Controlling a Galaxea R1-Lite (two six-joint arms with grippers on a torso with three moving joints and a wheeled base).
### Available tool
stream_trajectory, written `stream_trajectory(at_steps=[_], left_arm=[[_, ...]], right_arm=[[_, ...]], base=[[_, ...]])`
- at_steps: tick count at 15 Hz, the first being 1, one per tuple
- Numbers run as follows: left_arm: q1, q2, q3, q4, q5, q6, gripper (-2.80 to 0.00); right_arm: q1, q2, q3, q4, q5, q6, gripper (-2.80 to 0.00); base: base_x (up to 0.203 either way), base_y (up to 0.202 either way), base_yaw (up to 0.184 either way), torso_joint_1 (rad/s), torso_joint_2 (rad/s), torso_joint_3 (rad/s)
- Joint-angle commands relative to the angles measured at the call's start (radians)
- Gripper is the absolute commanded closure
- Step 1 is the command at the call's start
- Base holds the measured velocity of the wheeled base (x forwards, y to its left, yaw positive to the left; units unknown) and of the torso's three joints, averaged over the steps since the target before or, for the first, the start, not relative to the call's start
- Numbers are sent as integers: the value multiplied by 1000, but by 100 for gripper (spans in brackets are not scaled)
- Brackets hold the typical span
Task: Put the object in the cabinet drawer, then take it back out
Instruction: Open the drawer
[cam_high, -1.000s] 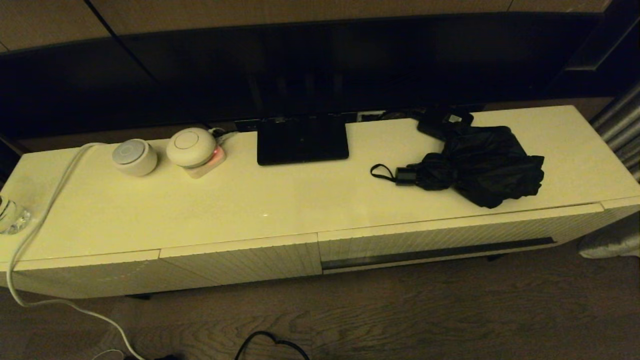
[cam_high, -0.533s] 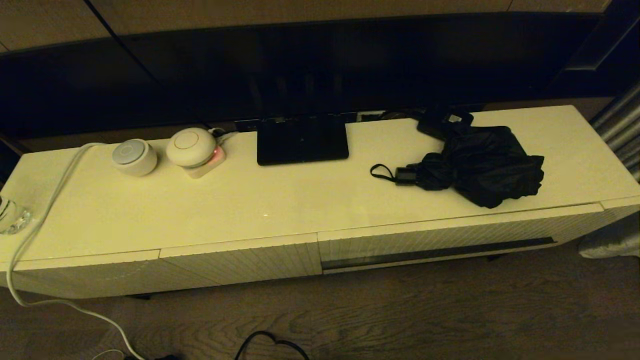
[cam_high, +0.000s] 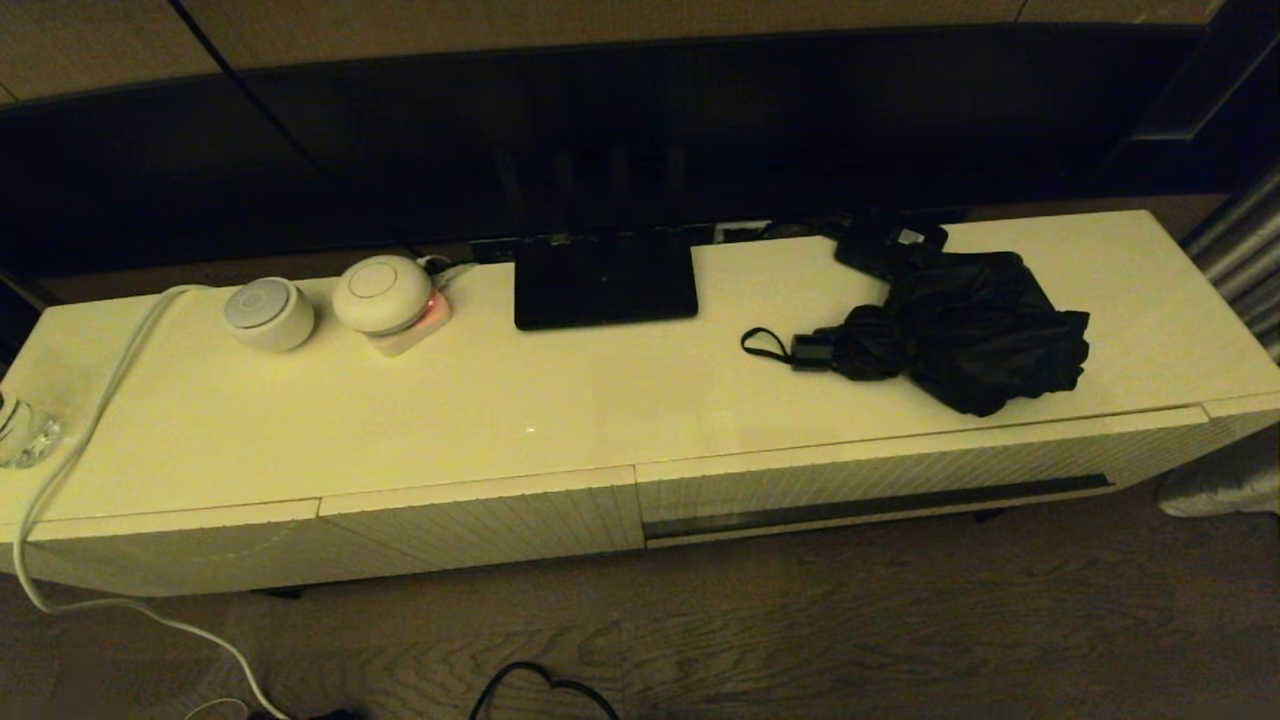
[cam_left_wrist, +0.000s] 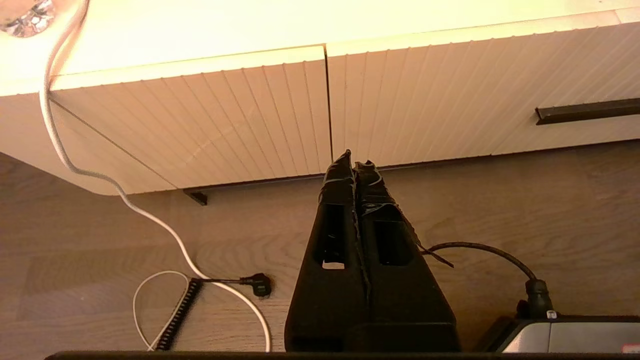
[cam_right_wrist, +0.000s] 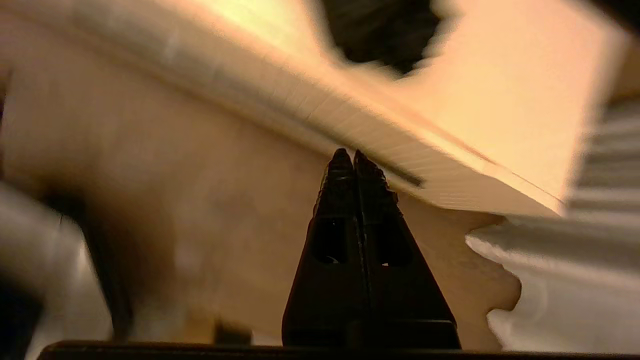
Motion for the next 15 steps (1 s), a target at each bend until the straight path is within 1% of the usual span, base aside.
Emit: stream_trajectory(at_steps=[1, 4, 5, 6, 7, 8, 11, 13, 14, 15], left_arm=[[0, 0, 3, 0, 0, 0, 0], [0, 0, 3, 0, 0, 0, 0], [0, 0, 3, 0, 0, 0, 0], [0, 0, 3, 0, 0, 0, 0], [0, 0, 3, 0, 0, 0, 0], [0, 0, 3, 0, 0, 0, 0], [0, 0, 3, 0, 0, 0, 0], [0, 0, 3, 0, 0, 0, 0], [0, 0, 3, 0, 0, 0, 0], [0, 0, 3, 0, 0, 0, 0]], right_arm=[[94, 184, 5, 15, -5, -79, 0], [228, 304, 26, 19, -58, -173, 0], [276, 341, 38, 17, -96, -209, 0], [307, 386, 63, 9, -160, -247, 0], [320, 427, 99, -3, -218, -277, 0], [329, 460, 138, -21, -246, -293, 0], [343, 542, 210, -95, -260, -304, 0], [376, 613, 246, -177, -261, -315, 0], [386, 648, 261, -237, -262, -337, 0], [391, 684, 281, -305, -262, -403, 0]], base=[[0, 0, 0, 0, 0, 0], [0, 0, 0, 0, 0, 0], [0, 0, 0, 0, 0, 0], [0, 0, 0, 0, 0, 0], [0, 0, 0, 0, 0, 0], [0, 0, 0, 0, 0, 0], [0, 0, 0, 0, 0, 0], [0, 0, 0, 0, 0, 0], [0, 0, 0, 0, 0, 0], [0, 0, 0, 0, 0, 0]])
